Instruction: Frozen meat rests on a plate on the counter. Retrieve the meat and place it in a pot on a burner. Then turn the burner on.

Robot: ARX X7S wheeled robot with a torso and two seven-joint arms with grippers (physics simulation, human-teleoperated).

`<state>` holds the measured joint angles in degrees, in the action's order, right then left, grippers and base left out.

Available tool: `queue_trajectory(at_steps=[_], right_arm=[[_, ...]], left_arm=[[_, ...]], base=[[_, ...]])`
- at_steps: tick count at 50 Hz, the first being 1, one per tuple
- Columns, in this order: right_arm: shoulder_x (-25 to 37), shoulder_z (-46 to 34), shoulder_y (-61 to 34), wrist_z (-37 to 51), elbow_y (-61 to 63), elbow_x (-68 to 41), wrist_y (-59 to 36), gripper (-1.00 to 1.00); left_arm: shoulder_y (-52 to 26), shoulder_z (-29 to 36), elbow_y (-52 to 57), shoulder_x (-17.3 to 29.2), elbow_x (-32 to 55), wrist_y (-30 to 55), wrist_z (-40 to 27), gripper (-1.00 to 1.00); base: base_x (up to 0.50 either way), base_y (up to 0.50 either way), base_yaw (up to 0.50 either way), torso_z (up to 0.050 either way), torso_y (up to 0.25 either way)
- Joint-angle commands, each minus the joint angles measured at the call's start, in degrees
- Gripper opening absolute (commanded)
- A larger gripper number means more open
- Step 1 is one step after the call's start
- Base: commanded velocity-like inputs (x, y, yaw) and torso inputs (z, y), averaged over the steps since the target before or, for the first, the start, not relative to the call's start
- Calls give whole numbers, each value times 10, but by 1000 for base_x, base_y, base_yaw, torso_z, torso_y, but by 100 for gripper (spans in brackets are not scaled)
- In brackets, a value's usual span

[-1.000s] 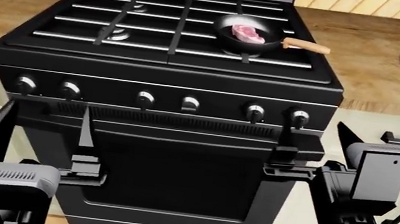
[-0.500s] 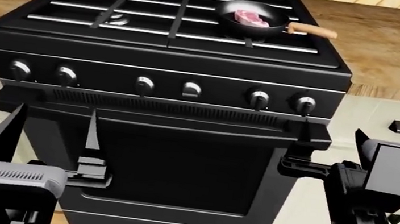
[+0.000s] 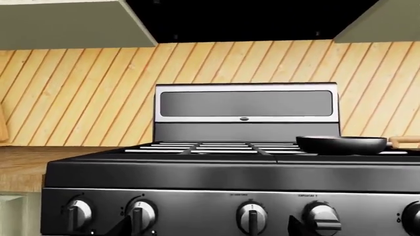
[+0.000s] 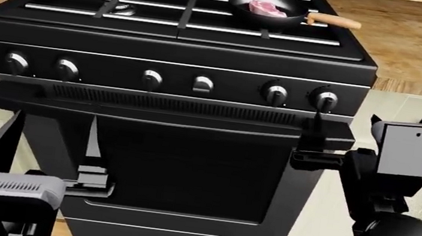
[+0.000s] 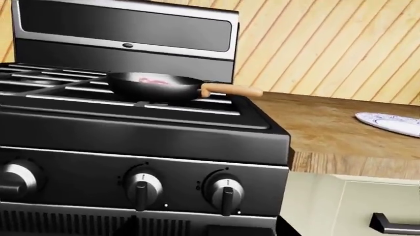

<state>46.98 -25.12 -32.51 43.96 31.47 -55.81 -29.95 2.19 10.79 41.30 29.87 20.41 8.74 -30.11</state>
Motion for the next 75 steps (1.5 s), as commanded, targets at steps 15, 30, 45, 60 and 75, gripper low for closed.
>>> queue_trajectory(at_steps=[15, 30, 45, 60, 75], right_arm=[[-23, -6, -70, -33, -93, -30, -46, 100], [-55, -14, -84, -50, -140, -38, -48, 100], [-90, -20, -104, -26, -173, -9, -37, 100], [-114, -47, -116, -24, -215, 27, -40, 100], [-126, -62, -150, -48, -258, 46, -44, 100]], left_arm=[[-1, -3, -15, 0, 14, -8, 5, 100], [4, -11, -13, 3, 20, -10, 1, 100], [20, -21, -29, 4, 31, -29, 6, 100], [34, -41, -34, 6, 63, -39, 5, 100], [35, -43, -35, 7, 68, -42, 5, 100]], base=[[0, 0, 0, 0, 0], [0, 0, 0, 0, 0], [0, 0, 0, 0, 0], [0, 0, 0, 0, 0], [0, 0, 0, 0, 0]])
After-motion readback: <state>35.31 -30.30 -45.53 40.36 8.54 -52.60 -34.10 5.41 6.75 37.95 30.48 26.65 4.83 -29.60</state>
